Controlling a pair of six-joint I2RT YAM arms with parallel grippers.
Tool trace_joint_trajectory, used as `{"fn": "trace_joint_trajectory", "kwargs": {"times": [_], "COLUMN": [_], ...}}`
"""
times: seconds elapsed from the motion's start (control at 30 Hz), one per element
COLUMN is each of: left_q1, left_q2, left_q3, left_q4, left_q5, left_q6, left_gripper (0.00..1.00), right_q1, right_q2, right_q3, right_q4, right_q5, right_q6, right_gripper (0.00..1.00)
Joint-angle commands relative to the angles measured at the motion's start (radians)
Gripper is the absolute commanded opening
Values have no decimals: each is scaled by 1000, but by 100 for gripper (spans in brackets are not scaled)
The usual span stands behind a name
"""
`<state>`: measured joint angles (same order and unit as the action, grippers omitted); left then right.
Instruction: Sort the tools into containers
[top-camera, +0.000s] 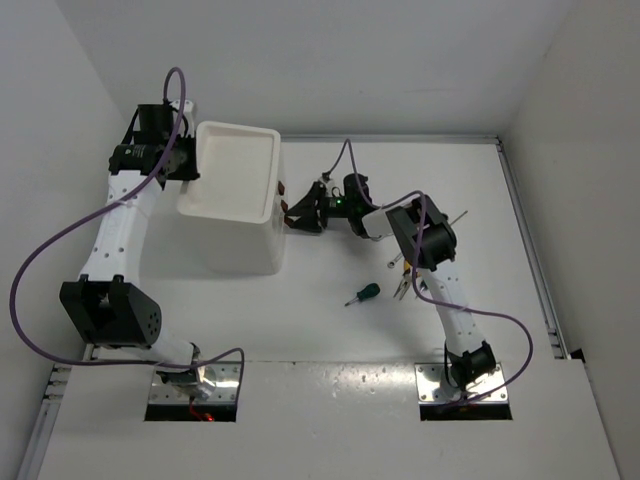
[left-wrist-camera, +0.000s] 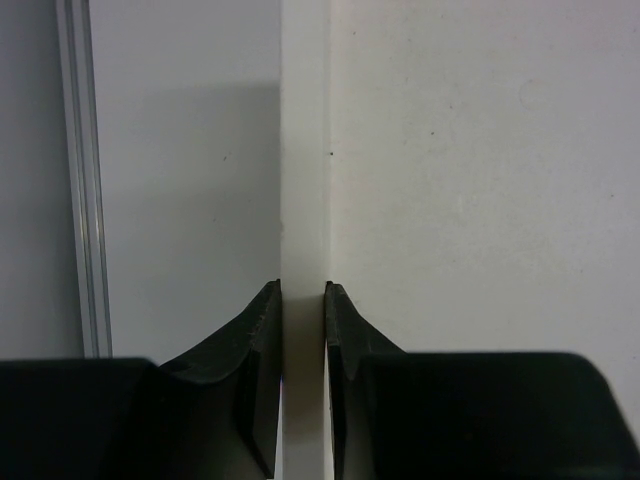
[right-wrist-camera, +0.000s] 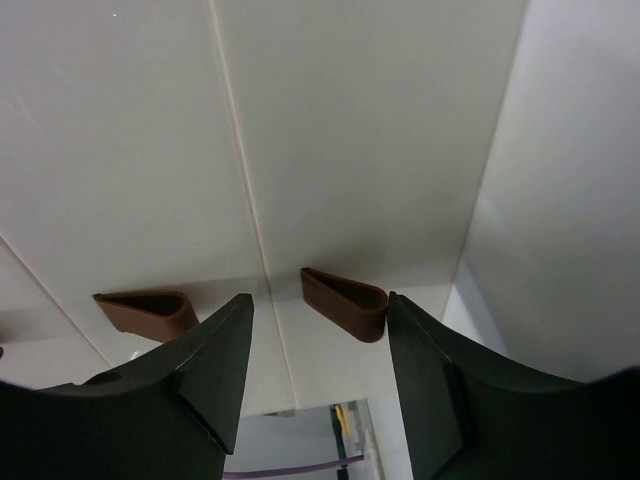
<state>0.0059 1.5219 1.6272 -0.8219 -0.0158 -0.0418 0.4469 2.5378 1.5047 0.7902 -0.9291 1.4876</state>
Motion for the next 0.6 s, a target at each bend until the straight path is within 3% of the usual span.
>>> {"fn": "trace_joint_trajectory", "kwargs": {"times": [0.0, 0.23, 0.33, 0.5, 0.57], "left_q1": [-27, -27, -27, -27, -27], "left_q2": [54, 54, 54, 54, 54], "left_q3": [0, 0, -9, -18, -18], "left_q4": [-10, -10, -10, 1, 1], "left_q5": [43, 43, 43, 43, 43], "left_q6": [11, 2, 2, -7, -7], "left_gripper": [0, 0, 0, 0, 0], "right_q1": [19, 19, 9, -23, -34], "right_q2": [12, 3, -20, -53, -62], "right_q3": [40, 12, -14, -75, -110], "right_q4": [124, 153, 153, 153, 153], "right_q5": [-17, -27, -27, -48, -48], "right_q6": [46, 66, 66, 48, 39], "right_gripper": [56, 30, 13, 2, 2]}}
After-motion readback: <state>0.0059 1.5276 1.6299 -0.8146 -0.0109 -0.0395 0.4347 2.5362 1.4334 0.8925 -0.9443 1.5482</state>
